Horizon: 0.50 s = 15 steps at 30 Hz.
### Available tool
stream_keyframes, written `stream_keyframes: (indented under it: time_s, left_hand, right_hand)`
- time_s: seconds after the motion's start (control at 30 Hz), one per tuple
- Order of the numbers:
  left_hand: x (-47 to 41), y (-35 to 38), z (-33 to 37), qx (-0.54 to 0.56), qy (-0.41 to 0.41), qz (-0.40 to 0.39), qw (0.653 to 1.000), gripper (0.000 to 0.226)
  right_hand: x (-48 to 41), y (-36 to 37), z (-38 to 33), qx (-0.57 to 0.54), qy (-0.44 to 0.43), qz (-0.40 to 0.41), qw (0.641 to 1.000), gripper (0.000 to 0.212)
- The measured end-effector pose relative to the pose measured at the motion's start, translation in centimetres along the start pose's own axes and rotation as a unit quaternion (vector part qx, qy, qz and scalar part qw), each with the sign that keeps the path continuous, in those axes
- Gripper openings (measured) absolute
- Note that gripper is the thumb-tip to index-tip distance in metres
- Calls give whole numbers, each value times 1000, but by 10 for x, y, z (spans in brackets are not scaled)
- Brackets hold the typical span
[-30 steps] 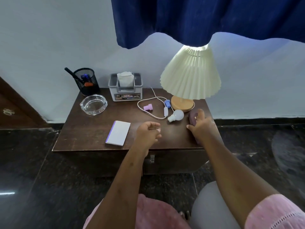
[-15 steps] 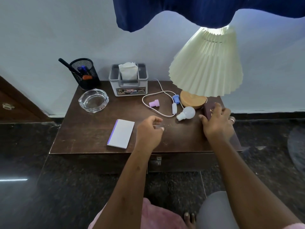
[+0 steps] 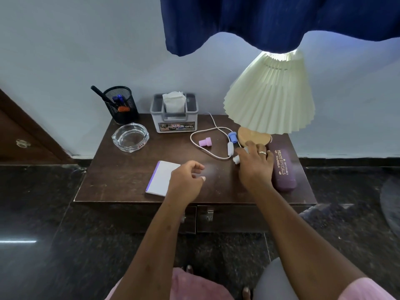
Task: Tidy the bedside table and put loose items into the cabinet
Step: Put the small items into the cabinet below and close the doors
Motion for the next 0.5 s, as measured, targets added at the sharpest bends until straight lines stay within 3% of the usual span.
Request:
stream_keyframes:
  time_s: [0.2,0.5]
  left_hand:
    - [-2,-3,-2,-16,14,-19,1000,24]
    - [-3,1,0,-59,34,-42,997,27]
  right_hand:
    - [-3,-5,10,-60,0,-18,998,26]
    - [1,-9,13,-29,-13,-38,999,21]
Point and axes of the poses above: each hand's wrist, its own x-axis away from the middle knuckle, its own y-axis out of the palm, z = x × y, the point moved 3 cm from there along -x, towards the middle knuckle
